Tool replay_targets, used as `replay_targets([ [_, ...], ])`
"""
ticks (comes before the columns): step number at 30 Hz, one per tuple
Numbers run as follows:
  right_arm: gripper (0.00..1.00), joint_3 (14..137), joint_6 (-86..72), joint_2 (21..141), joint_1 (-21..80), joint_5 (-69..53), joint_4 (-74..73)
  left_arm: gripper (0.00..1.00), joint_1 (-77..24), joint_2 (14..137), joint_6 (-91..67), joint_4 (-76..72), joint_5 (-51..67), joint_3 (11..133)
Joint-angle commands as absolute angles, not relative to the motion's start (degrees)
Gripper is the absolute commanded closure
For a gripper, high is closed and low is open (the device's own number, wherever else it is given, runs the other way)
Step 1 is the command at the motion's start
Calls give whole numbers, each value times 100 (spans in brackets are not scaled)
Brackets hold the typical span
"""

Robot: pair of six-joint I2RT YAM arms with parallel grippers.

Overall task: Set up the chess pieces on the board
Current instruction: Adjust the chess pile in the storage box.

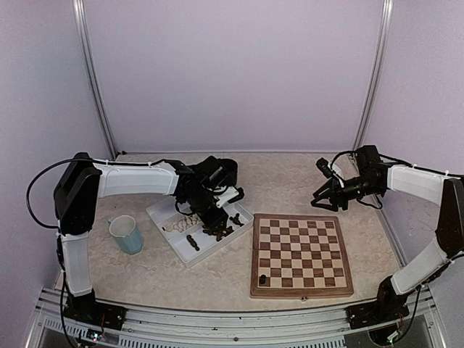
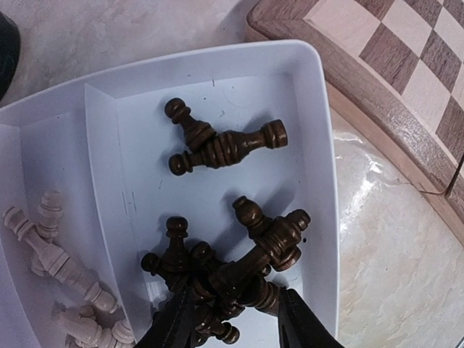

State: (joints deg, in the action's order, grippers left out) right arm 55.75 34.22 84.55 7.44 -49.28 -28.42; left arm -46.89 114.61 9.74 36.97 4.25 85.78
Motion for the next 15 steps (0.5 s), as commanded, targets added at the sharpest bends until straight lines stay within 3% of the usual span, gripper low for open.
replay_targets([
  [1, 55, 5505, 3459, 8396, 809, -5032, -2806, 61, -4562, 11681, 1210, 3678, 646, 8658],
  [15, 55, 5493, 3428, 8590, 809, -4976, -2789, 70, -4463, 11963, 1367, 3668, 1065, 8653],
])
